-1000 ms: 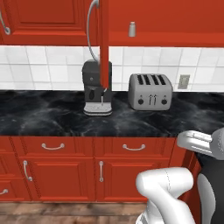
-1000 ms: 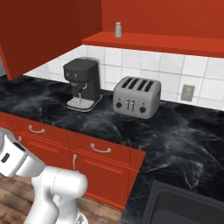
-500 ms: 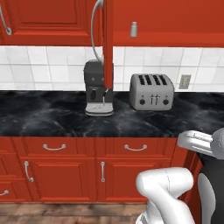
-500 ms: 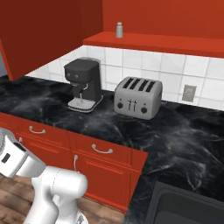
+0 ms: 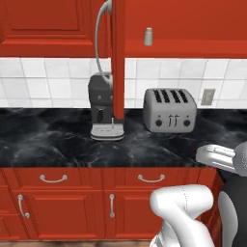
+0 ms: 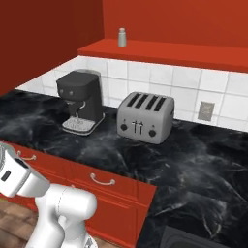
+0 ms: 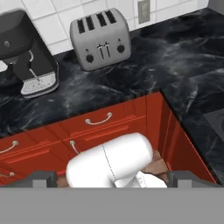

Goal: Collect the paprika, ketchup, and shaker from the cabinet and place them next to the stove.

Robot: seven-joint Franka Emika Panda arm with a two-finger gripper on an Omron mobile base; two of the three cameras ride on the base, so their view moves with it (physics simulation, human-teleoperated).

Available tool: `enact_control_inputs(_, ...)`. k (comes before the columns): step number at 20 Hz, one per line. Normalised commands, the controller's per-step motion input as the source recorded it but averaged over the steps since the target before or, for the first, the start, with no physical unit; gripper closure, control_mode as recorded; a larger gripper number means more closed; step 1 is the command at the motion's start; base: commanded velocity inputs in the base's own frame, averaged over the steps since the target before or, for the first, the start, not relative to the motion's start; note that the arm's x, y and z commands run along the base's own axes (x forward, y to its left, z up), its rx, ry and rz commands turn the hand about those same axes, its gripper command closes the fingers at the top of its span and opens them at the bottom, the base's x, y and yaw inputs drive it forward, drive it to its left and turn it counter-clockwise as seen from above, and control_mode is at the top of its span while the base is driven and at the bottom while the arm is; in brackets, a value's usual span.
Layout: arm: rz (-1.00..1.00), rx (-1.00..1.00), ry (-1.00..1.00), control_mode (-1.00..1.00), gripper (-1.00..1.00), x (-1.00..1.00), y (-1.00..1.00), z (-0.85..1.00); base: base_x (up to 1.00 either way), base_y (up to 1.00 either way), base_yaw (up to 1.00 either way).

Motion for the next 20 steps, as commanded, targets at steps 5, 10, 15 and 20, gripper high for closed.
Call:
enact_control_inputs(5,0.0,0.0,0.0,1.0,-1.0,0.0,0.0,0.0,0.99,-0.38,0.05)
enact_control_inputs(10,0.0,0.0,0.0,1.0,-1.0,0.0,0.0,0.0,0.6,-0.49,0.09)
enact_control_inputs(15,0.0,0.0,0.0,1.0,-1.0,0.0,0.0,0.0,0.73,-0.57,0.13)
enact_control_inputs(20,0.0,0.0,0.0,1.0,-1.0,0.0,0.0,0.0,0.7,-0.2,0.06)
